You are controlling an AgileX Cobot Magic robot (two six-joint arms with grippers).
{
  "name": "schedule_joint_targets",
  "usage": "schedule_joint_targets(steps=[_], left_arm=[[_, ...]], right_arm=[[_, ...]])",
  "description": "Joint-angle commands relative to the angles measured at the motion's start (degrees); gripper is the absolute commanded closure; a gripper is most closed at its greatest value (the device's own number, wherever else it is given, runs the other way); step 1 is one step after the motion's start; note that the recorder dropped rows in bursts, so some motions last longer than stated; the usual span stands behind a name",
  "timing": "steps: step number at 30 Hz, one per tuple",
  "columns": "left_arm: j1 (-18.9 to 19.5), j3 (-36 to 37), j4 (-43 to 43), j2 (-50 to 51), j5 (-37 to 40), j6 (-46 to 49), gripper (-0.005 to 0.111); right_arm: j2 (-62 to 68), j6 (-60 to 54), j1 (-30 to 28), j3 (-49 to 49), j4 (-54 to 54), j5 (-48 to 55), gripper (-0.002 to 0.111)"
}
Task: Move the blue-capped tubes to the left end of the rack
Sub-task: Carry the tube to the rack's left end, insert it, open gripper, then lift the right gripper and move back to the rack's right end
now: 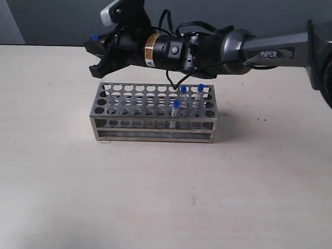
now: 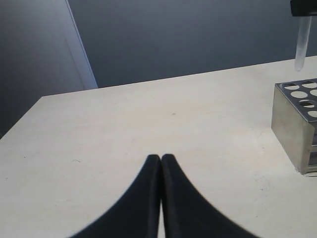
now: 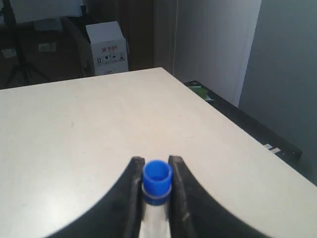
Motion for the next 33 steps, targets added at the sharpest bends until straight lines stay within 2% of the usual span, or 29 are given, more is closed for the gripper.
schedule_joint_targets(steps=[1, 19, 22, 25, 27, 31, 33], left_arm=[[-0.5, -0.11, 0.19, 0.26, -0.77, -0.2, 0.106], [-0.5, -0.11, 0.19, 0.26, -0.77, -0.2, 0.106], [-0.5, -0.11, 0.19, 0.26, -0.77, -0.2, 0.106], [-0.5, -0.11, 0.19, 0.26, -0.77, -0.2, 0.106], [-0.5, -0.11, 0.19, 0.26, -0.77, -0.2, 0.106], [-0.5, -0.11, 0.19, 0.26, -0.77, -0.2, 0.106], [-0.5, -0.11, 0.19, 0.26, -0.77, -0.2, 0.106]], right_arm=[[2.1, 0.22, 0.72, -2.06, -0.15, 2.59, 0.109], [7.55, 0.36, 0.72, -4.15, 0.13, 4.76, 0.109], [8.16, 1.38, 0.72, -4.15, 0.13, 4.49, 0.098], [8.26, 2.68, 0.72, -4.15, 0.13, 4.49, 0.077], [8.35, 3.23, 0.72, -4.15, 0.13, 4.49, 0.069], [5.29, 5.41, 0.72, -4.15, 0.13, 6.26, 0.069], [-0.2, 9.49, 0.61, -4.15, -1.79, 13.03, 0.071]])
